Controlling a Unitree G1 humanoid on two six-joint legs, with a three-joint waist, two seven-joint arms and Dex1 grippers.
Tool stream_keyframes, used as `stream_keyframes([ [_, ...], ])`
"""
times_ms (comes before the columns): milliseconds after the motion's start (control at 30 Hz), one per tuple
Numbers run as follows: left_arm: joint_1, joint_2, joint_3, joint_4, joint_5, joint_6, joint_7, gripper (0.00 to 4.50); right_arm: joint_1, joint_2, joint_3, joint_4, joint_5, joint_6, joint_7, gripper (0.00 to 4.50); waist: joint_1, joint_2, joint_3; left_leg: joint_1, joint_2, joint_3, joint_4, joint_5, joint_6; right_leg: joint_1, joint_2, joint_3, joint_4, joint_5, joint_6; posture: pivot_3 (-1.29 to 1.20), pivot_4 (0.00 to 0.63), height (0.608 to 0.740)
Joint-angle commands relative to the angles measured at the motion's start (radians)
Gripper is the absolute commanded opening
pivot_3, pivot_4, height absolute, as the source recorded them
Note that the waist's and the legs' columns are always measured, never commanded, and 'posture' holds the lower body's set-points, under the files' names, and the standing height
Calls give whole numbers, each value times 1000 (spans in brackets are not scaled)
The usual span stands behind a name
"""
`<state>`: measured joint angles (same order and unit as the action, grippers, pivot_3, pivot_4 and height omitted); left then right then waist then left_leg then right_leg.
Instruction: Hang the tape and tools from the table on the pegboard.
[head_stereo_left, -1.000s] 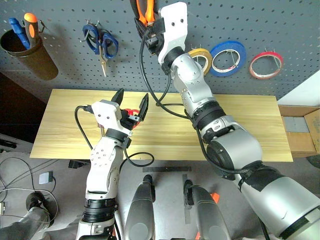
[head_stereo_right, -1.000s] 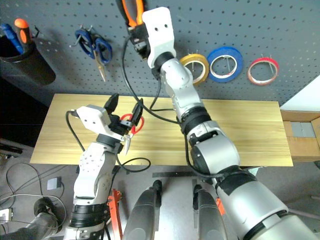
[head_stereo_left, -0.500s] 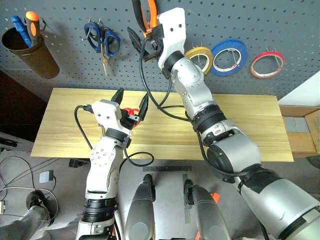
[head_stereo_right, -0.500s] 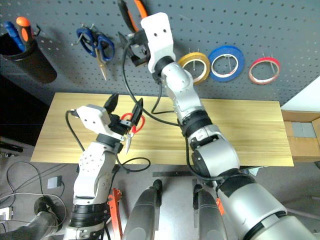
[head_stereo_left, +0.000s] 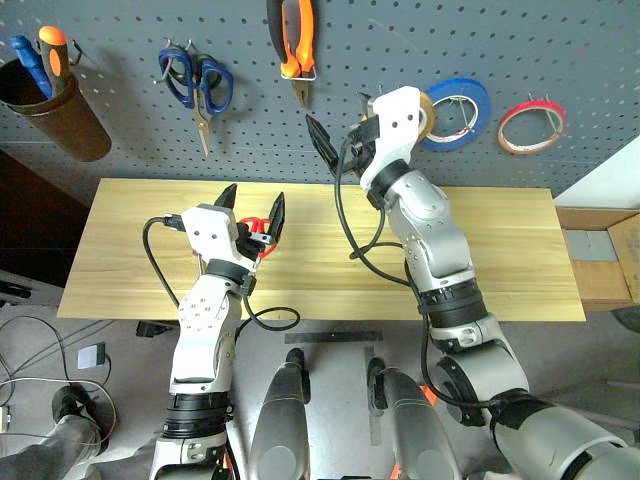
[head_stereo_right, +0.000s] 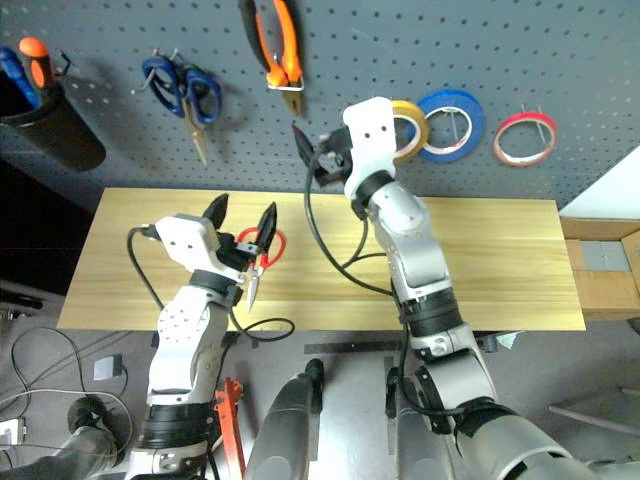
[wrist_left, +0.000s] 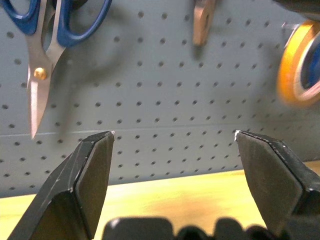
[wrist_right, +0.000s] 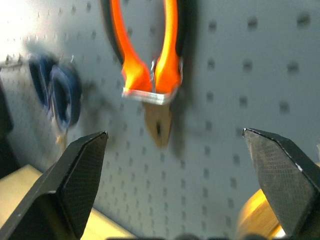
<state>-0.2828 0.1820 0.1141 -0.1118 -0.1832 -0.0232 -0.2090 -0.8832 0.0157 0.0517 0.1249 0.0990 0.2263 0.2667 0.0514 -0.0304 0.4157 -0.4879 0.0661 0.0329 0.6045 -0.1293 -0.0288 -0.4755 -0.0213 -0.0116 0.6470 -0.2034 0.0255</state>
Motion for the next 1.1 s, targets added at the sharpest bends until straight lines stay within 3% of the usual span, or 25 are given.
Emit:
stream_keyframes([
  [33,38,41,18,-24,10,40,-9,4152,93,-55,5,-280,58,151,42,4482,0,0,0,0,0,0,0,0,0,0,0,0,0,0,0,141,448,740],
  [233,-8,89,27,-2,-10,200,-3,4152,266,-91,21,-546,223,398,79,4482,1,0,0,0,1,0,-1,0,0,0,0,0,0,0,0,135,432,740],
  [333,-18,95,24,9,-8,227,-12,4152,295,-111,49,-583,224,433,79,4482,-1,0,0,0,0,0,0,0,0,0,-1,0,0,0,0,127,434,740],
  [533,41,156,-20,4,-8,502,-52,4152,417,-223,158,-683,354,627,215,4482,-3,0,-1,1,0,0,-2,0,0,1,-1,0,-1,-1,1,128,427,740],
  [733,27,175,-51,-4,35,602,-33,4152,484,-327,271,-729,361,681,265,4482,-2,-1,-1,1,-1,-1,-1,0,-1,0,-1,-1,0,-2,2,130,418,740],
  [1100,-66,171,-116,9,95,876,9,4152,527,-330,304,-731,345,691,224,4482,-1,-1,-1,0,-1,-1,0,0,-1,1,-2,0,-1,-1,2,116,428,740],
])
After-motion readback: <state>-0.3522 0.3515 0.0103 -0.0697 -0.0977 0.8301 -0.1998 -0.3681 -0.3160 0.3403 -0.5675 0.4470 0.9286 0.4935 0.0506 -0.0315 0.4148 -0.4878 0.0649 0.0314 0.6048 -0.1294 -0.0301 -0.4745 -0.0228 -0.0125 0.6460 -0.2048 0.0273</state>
